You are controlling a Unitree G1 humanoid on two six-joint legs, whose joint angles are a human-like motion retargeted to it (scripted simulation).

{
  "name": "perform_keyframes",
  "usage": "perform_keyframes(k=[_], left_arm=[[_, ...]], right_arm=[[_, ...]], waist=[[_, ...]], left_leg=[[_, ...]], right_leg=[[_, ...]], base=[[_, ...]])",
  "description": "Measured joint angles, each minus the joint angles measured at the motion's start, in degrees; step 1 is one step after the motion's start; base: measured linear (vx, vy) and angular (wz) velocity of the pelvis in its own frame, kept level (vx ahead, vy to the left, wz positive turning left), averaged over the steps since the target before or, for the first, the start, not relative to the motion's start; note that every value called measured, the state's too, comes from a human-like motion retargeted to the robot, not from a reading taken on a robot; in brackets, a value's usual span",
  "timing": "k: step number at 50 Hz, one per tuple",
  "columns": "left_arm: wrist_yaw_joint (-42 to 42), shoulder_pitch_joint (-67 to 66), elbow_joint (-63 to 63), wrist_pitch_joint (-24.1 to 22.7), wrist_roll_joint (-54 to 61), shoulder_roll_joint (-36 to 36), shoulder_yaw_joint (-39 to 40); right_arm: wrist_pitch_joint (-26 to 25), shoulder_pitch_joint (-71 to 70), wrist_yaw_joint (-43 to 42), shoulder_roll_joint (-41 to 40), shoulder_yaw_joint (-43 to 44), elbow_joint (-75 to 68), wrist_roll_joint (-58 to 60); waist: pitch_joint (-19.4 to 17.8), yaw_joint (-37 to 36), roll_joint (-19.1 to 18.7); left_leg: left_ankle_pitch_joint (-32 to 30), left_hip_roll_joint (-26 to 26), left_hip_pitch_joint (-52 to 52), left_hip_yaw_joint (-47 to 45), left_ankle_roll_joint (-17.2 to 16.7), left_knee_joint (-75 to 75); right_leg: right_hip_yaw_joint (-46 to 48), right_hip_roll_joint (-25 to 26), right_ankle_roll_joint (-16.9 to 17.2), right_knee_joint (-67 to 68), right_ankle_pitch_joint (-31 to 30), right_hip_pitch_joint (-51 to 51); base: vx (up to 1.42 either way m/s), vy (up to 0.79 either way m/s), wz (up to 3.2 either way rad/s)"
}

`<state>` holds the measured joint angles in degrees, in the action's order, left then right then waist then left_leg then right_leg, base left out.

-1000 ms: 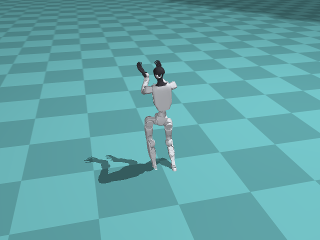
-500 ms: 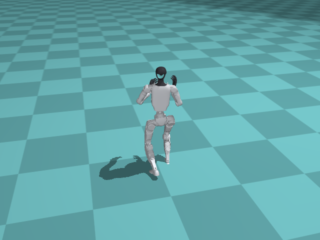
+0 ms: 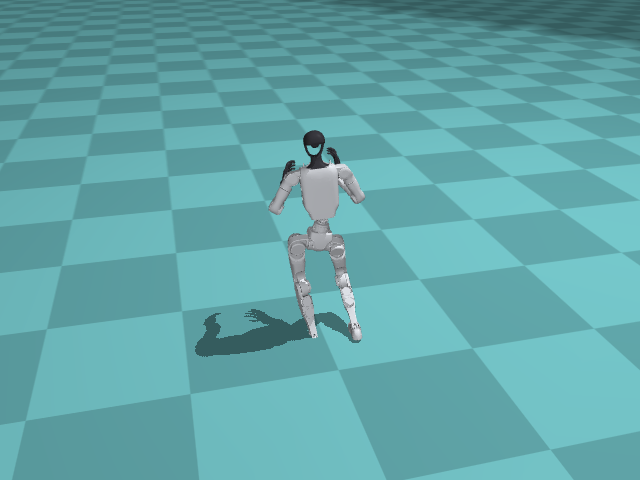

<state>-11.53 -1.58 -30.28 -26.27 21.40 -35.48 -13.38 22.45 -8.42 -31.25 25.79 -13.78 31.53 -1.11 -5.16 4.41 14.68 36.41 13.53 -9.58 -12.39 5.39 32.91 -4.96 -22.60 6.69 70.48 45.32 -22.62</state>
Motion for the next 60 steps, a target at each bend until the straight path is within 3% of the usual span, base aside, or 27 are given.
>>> perform_keyframes(k=[3,7,14,19,22,28,35,41,43,55,57,60], left_arm=[[-1.15,1.58,-0.9,-1.17,-3.61,-0.59,-0.26],[-0.83,3.95,-0.52,-1.98,-6.85,-1.82,-0.4],[8.86,3.68,7.85,2.08,-3.41,-1.38,-1.97],[19.38,1.3,22.85,7.53,-3.39,0.75,-4.91],[23.84,0.2,35.74,10.28,-5.46,2.83,-7.57],[27.5,-1.98,65.68,15.06,-8.51,8.67,-9.81],[29.22,-3.91,91.14,19.19,-8.4,13.94,-4.9],[29.47,-5.31,96.09,20.23,-7.07,15.32,-1.37],[30.16,-3.85,96.69,20.09,-6.41,15.03,-0.63],[32.05,-1.49,89.01,18.54,-6.51,14.7,-4.92],[32.39,-0.32,86.97,18.89,-6.28,13.79,-5.13],[32.65,-0.98,86.34,18.69,-6.36,14.27,-5.66]], right_arm=[[-0.77,-1.17,-1.57,-0.76,-0.21,-1.36,2.44],[-1.39,-3.73,-2.06,-0.94,-0.82,-4.5,5.27],[-1.43,-6.38,8.36,1.61,-6.59,-15.94,0.05],[-3.76,-4.49,21.62,2.29,-10.99,-33.51,-9.25],[-5.51,-1.63,26.81,1.19,-11.13,-47.52,-12.75],[-9.37,5.7,29.98,-3.24,-5.81,-74.63,-14.04],[-13.31,11.85,31.86,-6.41,0.47,-94.84,-13.6],[-14.83,13.69,33.17,-7.95,0.77,-99.01,-12.69],[-14.86,11.8,33.98,-8.42,0.24,-98.97,-12.21],[-11.83,4.96,34.6,-7.39,-6.82,-86.34,-9.34],[-12.43,3.39,34.79,-6.92,-7.04,-83.48,-9.18],[-12.08,3.65,34.86,-6.79,-8.07,-82.31,-8.56]], waist=[[0.18,-1.32,2.37],[0.14,-4.08,1.65],[0.1,-6.93,-6.34],[0.25,-6.83,-11.45],[1.36,-6.42,-14.01],[4.22,-4.9,-15.32],[6.2,-3.34,-13.14],[4.21,-4.49,-11.74],[5.51,-4.54,-9.82],[2.75,-5.89,-4.45],[5.2,-6.03,-5.08],[3.94,-6.24,-4.23]], left_leg=[[-1.45,1.05,-0.04,-0.25,0.29,-0.7],[-2.34,-2.74,-2.06,-0.55,-0.43,1.1],[-0.41,-17.6,-12.2,2.28,-4.55,15.54],[6.58,-24.04,-16.28,5.12,-5.12,25.03],[8.59,-25.36,-15.22,4.98,-5.15,28.92],[8.2,-20.8,-7.84,3.6,-5.09,22.36],[4.38,-15.53,1.61,1.51,-3.92,3.19],[3.97,-14.91,3.36,0.85,-4.43,5.09],[-0.49,-11.12,7.19,1.21,-3.25,-6.61],[-5.9,-4.34,13.9,0.54,-2.02,-13.63],[-14.52,-3.24,19.77,2.26,-1.32,-33.0],[-16.56,-2.13,21.92,1.8,-1.6,-33.92]], right_leg=[[-0.79,-2.3,2.35,-3.52,0.4,5.29],[-0.21,1.37,2.68,-11.33,1.74,8.73],[2.72,14.99,-1.46,-19.29,2.71,7.32],[3.56,22.84,-3.01,-22.09,0.45,6.51],[3.88,26.36,-3.57,-25.26,-1.26,7.12],[4.98,28.14,-3.19,-32.8,-4.67,9.89],[7.23,24.89,-2.35,-39.2,-6.35,13.15],[8.07,23.03,-2.3,-32.84,-4.28,12.88],[7.89,20.96,-1.82,-36.75,-4.86,13.29],[5.86,14.18,-0.35,-28.46,-1.42,12.97],[6.28,15.52,-0.44,-35.7,-3.73,13.14],[5.45,14.17,-0.3,-32.3,-3.19,13.21]], base=[[-0.25,-0.18,-0.06],[-0.28,-0.25,-0.43],[-0.25,-0.32,-0.68],[-0.12,-0.27,-0.57],[-0.02,-0.19,-0.39],[0.03,-0.11,-0.13],[0.04,-0.02,0.07],[-0.06,0.0,0.0],[0.09,0.05,0.11],[-0.02,0.0,-0.02],[0.11,0.03,-0.04],[-0.06,-0.02,-0.12]])
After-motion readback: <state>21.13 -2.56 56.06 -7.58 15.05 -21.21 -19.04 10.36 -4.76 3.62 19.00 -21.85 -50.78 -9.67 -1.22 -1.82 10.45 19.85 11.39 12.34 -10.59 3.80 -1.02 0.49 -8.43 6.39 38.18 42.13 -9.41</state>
